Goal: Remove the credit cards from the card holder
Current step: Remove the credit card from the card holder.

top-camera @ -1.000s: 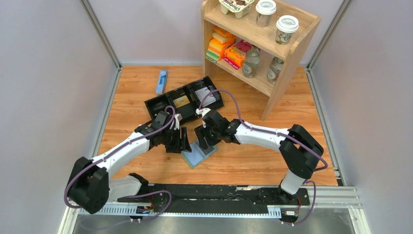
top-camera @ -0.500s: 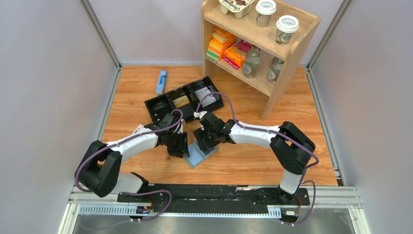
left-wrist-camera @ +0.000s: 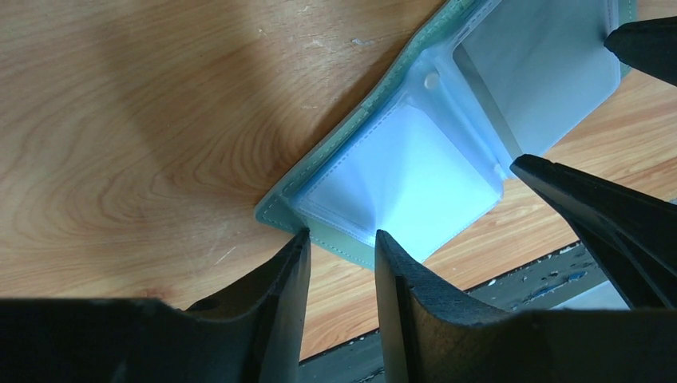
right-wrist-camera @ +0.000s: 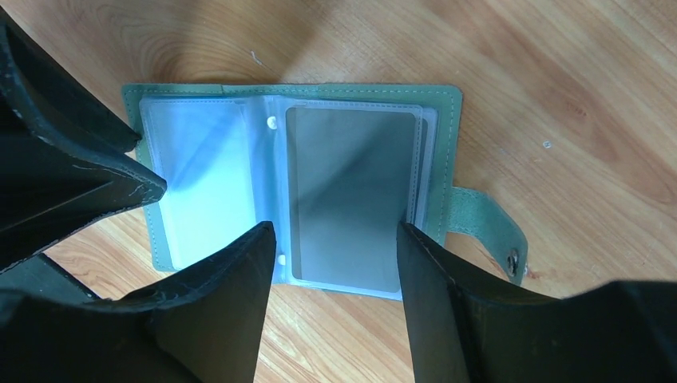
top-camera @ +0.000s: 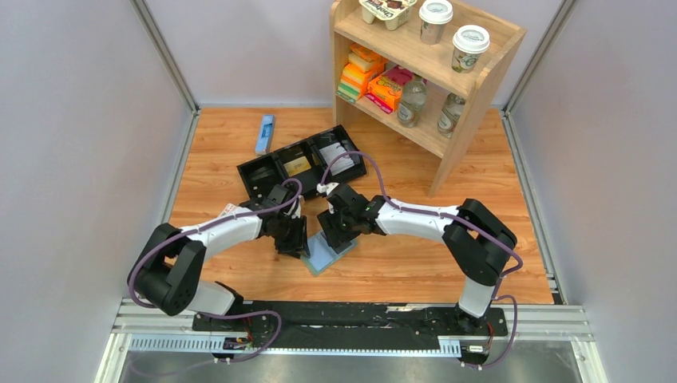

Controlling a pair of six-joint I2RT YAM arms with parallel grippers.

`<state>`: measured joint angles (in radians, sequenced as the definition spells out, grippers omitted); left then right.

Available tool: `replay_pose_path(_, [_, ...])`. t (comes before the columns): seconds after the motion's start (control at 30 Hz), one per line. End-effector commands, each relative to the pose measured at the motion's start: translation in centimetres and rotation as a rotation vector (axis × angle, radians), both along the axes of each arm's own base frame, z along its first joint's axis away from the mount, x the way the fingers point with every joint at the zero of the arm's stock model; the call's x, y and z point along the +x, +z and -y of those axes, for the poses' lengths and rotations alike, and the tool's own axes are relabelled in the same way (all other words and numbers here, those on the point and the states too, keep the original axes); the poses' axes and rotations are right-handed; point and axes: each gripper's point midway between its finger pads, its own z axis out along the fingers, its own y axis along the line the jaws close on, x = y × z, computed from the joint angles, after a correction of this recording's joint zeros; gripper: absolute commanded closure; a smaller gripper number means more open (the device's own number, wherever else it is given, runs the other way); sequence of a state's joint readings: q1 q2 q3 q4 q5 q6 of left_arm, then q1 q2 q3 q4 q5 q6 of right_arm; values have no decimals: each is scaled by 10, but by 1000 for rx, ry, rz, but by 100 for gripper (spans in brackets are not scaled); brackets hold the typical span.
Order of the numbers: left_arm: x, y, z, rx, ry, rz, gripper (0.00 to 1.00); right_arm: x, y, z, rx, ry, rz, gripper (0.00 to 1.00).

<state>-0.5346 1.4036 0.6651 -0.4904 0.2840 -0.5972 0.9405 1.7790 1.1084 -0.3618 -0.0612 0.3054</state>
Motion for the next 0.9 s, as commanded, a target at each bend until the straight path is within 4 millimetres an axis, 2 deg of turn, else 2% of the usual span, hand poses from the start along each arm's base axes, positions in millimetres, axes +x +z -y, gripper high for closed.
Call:
replay_pose_path(0.0, [20,-6,2,28,-7,70,56,8,22,-11,47,4,52,40])
replay_pose_path(0.27, [24,-9,0,55,-6,72,56,24,16,7,-41,-79,114,37])
replay_pose_path(0.47, [22,-12,-2,62,-4,65,56,24,11,7,-46,-78,104,35])
replay_pose_path(0.7, [22,-12,-2,60,-2,63,57,12,7,-4,10,-21,41,35])
replay_pose_path(0.87, [22,-12,-2,59,-2,66,57,10,3,-5,14,-15,26,35])
